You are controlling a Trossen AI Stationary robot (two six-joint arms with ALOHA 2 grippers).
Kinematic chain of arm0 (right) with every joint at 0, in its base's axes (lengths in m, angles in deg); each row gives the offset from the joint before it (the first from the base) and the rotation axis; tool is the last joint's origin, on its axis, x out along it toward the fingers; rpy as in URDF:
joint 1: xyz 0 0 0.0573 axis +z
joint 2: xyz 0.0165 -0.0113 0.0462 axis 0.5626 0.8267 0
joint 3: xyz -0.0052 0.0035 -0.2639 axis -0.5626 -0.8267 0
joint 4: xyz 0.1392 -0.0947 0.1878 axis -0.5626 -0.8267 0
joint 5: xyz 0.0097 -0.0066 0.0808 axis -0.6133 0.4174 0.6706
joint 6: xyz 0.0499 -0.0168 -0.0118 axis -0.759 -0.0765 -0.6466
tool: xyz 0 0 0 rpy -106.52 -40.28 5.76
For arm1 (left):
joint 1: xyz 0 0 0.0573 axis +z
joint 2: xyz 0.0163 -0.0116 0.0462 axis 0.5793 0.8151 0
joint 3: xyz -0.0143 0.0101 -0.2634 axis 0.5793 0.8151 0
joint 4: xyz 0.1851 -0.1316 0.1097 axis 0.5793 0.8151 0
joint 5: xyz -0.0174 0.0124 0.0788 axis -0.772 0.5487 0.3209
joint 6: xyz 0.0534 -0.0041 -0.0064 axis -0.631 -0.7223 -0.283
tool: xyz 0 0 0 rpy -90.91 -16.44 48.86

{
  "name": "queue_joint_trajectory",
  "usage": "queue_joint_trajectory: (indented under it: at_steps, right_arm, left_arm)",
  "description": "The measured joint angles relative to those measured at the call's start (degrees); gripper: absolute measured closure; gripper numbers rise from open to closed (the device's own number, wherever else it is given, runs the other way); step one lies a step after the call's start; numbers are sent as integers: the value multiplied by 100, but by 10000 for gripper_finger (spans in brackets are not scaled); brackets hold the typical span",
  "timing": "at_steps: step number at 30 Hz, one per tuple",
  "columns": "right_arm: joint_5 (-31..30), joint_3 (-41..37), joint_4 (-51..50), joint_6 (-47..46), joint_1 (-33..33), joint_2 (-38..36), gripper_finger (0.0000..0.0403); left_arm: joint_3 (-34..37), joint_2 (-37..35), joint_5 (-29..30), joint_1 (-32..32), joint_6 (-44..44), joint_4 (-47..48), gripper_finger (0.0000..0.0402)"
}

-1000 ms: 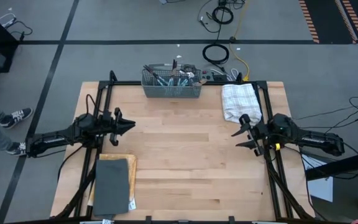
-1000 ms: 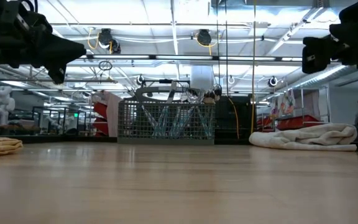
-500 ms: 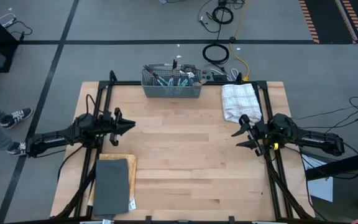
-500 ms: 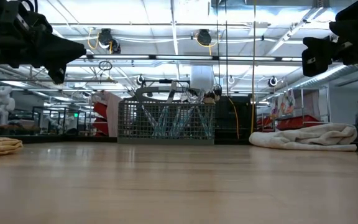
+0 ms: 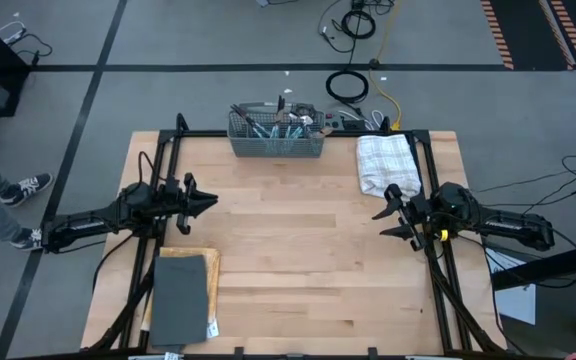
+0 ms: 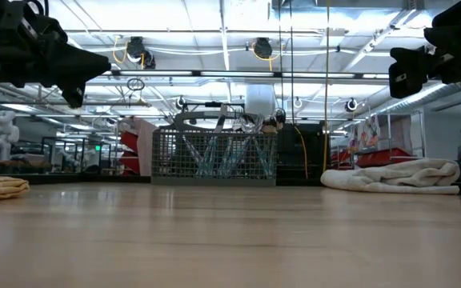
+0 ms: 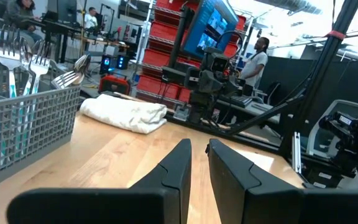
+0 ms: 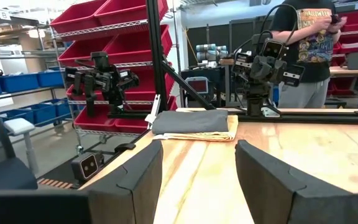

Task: Sort silverware
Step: Return to Home Position

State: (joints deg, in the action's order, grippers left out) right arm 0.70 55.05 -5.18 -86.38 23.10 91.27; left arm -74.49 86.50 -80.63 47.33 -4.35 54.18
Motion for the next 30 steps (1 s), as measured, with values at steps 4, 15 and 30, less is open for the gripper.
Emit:
queue_joint_trajectory:
  at_steps: [4, 15, 30]
  right_arm:
    - [0, 0, -2, 0, 0, 0, 215]
    - [0, 0, -2, 2, 0, 0, 215]
    - [0, 0, -3, 2, 0, 0, 215]
  left_arm:
    - [0, 0, -2, 0, 0, 1, 340]
    - [2, 0, -4, 0, 0, 2, 340]
    - [2, 0, -4, 0, 2, 0, 340]
